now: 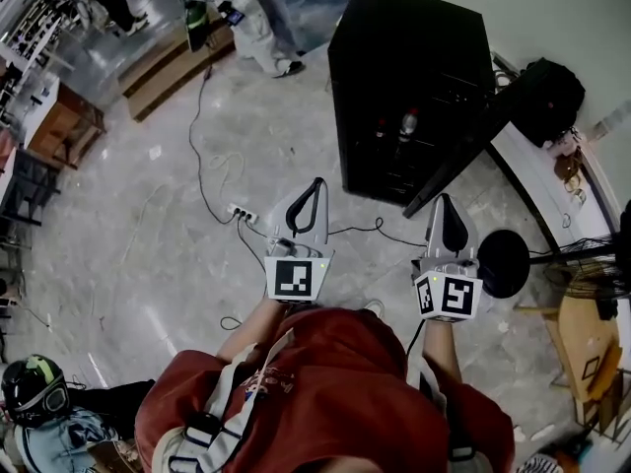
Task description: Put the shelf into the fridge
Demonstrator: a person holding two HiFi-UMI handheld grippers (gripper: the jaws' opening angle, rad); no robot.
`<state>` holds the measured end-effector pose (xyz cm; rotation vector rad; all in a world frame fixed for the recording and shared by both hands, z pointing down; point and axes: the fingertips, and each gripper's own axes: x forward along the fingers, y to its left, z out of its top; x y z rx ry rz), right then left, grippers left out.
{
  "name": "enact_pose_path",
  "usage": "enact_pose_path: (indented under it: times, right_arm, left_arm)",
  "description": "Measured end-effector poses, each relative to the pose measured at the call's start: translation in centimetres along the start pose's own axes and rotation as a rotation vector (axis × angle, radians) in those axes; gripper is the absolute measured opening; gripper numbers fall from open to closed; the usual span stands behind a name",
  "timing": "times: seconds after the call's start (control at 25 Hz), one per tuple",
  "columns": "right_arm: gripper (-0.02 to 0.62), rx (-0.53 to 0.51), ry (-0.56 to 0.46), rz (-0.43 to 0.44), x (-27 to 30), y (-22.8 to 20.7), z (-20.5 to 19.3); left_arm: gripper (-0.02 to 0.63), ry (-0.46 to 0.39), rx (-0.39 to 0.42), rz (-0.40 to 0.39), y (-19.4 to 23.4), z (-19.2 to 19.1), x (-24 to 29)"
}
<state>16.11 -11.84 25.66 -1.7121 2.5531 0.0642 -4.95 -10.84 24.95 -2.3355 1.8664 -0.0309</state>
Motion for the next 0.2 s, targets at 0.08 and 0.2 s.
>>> enact_pose_path:
  times: [0.08,0.2]
  right_arm:
    - [-0.002,0.000,-0.002,-0.004,-0.1,-0.8,0.0]
    - [-0.002,-0.006,-0.006,-0.007,-0.4,-2.1,0.0]
  left_arm:
    - [0.005,0.004,-0.012,-0.008,-0.9,-0.1,0.5]
    - [0.005,0.008,-0.017,-0.017,-2.2,-0.1,1.3]
